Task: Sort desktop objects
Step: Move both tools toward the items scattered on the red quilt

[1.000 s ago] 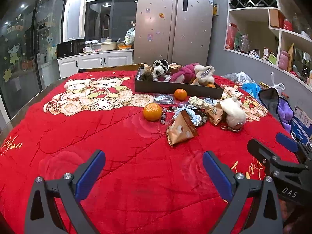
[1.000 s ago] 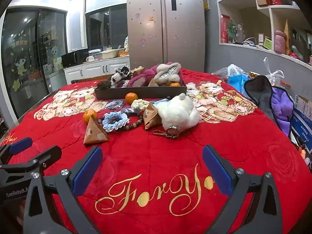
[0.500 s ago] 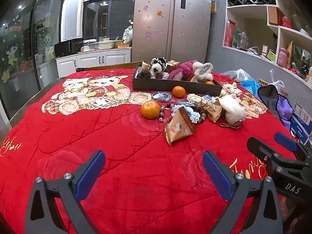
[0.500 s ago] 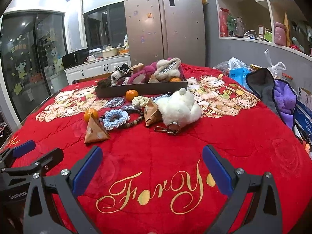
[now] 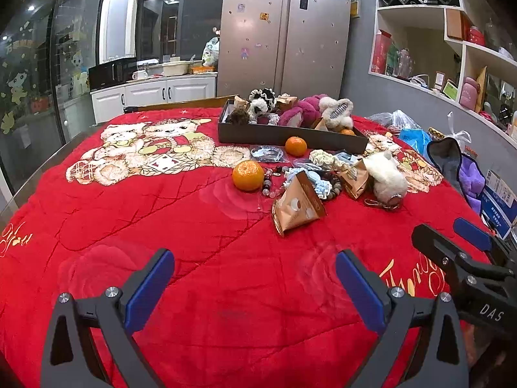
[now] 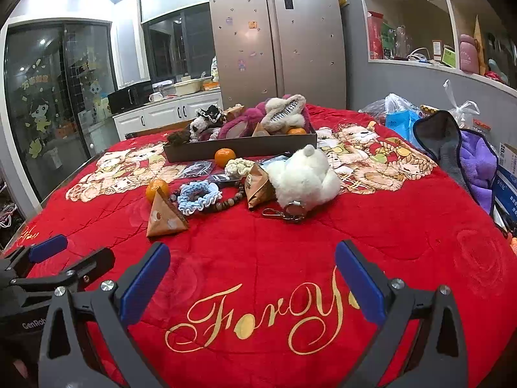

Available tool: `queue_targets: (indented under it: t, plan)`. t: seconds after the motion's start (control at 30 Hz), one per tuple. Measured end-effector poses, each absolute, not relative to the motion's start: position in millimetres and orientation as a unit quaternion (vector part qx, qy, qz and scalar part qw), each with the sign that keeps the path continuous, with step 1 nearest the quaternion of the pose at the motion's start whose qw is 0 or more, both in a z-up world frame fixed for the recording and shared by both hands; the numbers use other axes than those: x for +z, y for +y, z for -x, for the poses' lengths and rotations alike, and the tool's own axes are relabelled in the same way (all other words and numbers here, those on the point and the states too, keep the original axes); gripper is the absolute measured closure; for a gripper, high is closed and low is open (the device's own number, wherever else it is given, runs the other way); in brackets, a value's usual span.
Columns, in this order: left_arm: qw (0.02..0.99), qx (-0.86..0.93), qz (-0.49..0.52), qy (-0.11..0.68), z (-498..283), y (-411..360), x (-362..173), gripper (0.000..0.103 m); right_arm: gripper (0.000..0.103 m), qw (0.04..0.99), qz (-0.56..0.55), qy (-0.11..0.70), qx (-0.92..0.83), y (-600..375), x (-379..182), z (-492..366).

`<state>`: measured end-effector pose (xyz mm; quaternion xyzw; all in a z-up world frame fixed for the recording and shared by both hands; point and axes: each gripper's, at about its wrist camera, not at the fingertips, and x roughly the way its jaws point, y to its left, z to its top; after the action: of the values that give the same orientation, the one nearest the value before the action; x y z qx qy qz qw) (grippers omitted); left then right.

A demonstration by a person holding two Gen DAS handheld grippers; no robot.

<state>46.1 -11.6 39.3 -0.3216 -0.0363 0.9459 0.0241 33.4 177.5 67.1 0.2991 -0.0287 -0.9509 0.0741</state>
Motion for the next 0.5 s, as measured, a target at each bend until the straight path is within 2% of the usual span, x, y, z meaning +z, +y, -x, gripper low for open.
queue_targets:
  t: [0.17, 0.5]
  plan:
    - [0.033, 0.942, 0.331, -0.042, -42.5, -13.2, 37.4, 0.001, 0.0, 0.066, -0.307, -0.04, -0.949, 182.5, 65.5, -30.3]
    - [0.058, 0.928, 0.364, -0.049, -21.8, -6.4, 36.9, 0.001, 0.0, 0.06, -0.317, -0.12, -0.939, 210.7, 60.9, -14.0]
